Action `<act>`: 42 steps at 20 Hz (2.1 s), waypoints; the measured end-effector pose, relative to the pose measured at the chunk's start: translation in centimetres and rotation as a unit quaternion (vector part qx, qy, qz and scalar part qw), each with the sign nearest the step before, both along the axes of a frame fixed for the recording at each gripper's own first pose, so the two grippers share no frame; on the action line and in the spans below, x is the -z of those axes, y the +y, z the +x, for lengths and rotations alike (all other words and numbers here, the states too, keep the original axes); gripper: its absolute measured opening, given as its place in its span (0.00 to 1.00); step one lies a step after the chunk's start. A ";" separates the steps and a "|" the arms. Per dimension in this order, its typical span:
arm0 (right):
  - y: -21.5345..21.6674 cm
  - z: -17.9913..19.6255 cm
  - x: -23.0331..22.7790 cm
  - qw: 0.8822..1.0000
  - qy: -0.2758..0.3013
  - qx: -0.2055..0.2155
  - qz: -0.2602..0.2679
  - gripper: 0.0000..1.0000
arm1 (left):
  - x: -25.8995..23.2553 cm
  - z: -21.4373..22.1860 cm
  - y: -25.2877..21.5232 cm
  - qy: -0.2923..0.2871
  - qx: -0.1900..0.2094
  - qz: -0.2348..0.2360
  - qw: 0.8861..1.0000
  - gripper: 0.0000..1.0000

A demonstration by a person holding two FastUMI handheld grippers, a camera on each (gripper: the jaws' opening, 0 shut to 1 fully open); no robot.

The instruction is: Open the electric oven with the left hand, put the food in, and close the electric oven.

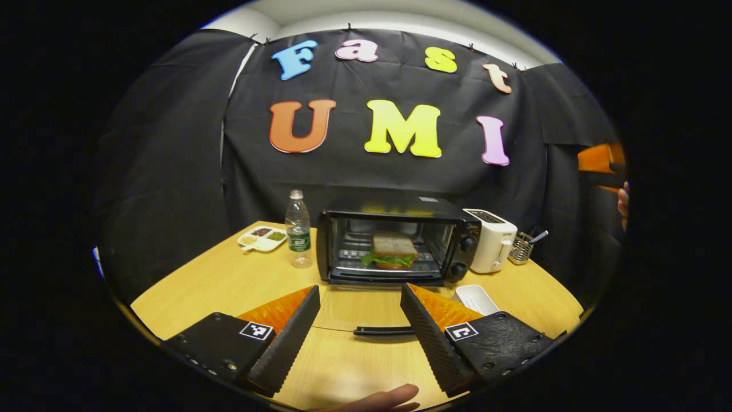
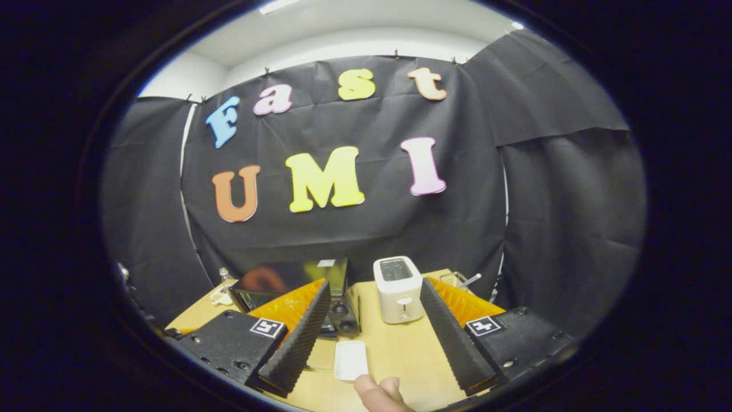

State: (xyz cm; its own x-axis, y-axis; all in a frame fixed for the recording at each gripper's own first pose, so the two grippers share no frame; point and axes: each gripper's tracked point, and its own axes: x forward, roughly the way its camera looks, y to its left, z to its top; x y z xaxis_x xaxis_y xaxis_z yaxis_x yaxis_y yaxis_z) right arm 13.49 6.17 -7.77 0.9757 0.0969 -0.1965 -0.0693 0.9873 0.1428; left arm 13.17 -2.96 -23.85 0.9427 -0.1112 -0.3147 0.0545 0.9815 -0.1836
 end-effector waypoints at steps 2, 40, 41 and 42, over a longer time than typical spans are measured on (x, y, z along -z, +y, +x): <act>-2.3 -1.2 -1.6 1.000 -0.019 0.020 -0.002 1.00 | 2.3 0.6 -2.1 0.026 0.019 0.007 0.999 0.94; -10.6 -5.8 -2.0 0.995 -0.100 0.004 0.001 0.89 | 5.8 4.6 -6.6 0.118 0.035 0.054 0.991 0.94; -10.6 -5.7 -1.8 0.995 -0.096 0.003 0.001 0.89 | 5.2 4.9 -6.7 0.109 0.033 0.053 0.992 0.94; -10.6 -5.7 -1.5 0.996 -0.092 0.003 0.001 0.89 | 4.7 5.2 -6.6 0.102 0.031 0.054 0.993 0.94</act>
State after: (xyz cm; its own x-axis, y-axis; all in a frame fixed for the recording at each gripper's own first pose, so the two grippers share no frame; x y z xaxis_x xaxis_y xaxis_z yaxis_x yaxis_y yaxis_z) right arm 7.81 -4.41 -6.23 0.9958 0.0902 -0.0145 -0.0876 0.9876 0.1301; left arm 18.35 -9.57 -28.58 0.8509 -0.1219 -0.5110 0.0877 0.9920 -0.0906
